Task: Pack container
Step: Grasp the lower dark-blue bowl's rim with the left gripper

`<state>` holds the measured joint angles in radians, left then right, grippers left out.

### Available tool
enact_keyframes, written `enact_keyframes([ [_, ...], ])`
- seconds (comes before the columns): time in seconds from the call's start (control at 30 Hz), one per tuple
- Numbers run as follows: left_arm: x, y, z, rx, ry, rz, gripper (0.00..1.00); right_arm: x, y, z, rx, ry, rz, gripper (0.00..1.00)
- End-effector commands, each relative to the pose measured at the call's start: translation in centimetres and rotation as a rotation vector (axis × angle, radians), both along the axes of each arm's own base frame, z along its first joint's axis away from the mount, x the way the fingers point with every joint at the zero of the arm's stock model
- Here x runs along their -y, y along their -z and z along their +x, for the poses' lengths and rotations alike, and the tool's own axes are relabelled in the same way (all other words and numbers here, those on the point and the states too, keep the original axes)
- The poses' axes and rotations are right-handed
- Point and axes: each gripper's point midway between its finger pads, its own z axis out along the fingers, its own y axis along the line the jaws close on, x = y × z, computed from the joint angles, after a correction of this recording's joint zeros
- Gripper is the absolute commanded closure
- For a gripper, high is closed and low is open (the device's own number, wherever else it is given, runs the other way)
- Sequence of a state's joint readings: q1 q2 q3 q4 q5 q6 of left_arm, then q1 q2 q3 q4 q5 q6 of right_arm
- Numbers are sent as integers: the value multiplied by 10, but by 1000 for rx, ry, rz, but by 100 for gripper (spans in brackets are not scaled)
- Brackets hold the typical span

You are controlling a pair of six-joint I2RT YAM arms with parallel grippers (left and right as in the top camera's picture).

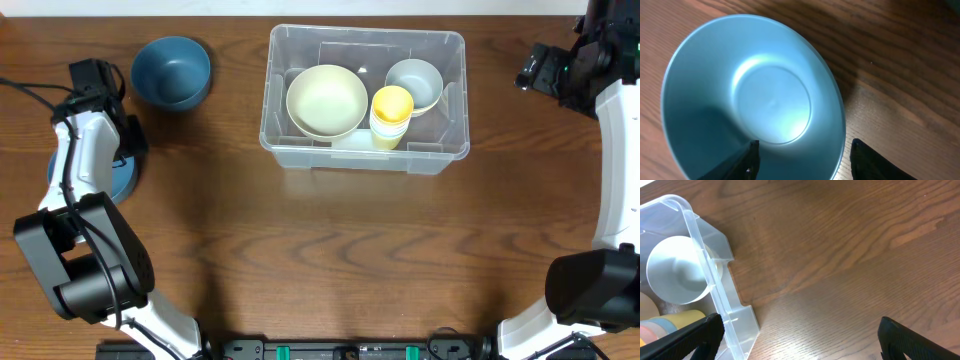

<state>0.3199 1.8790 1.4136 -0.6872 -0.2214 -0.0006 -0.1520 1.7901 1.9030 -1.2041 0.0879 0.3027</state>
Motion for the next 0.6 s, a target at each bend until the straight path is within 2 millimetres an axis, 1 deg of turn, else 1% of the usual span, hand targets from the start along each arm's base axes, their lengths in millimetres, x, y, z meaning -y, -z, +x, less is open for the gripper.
enact_keyframes([
  [0.0,6,22,-2,-29,-9,-47,42,4,-12,-1,27,3,-23,1],
  [0.13,6,37,0,-48,-9,-55,42,4,-12,-1,27,3,-23,1],
  [0.23,10,49,1,-62,-3,-83,42,4,-12,-1,27,3,-23,1],
  [0.27,10,52,1,-68,-3,-87,47,4,-12,-1,27,3,-23,1],
  [0.3,10,56,0,-76,-3,-90,56,4,-12,-1,27,3,-23,1],
  [0.33,10,58,0,-81,-3,-92,69,4,-12,-1,27,3,-23,1],
  [0.37,11,60,-1,-88,-3,-94,89,4,-12,-1,27,3,-23,1],
  [0.4,11,61,-2,-92,-4,-95,94,4,-12,-1,27,3,-23,1],
  [0.5,11,60,-2,-91,-5,-95,94,4,-12,-1,27,3,-23,1],
  [0.57,11,55,-1,-78,-5,-92,94,4,-12,-1,27,3,-23,1],
])
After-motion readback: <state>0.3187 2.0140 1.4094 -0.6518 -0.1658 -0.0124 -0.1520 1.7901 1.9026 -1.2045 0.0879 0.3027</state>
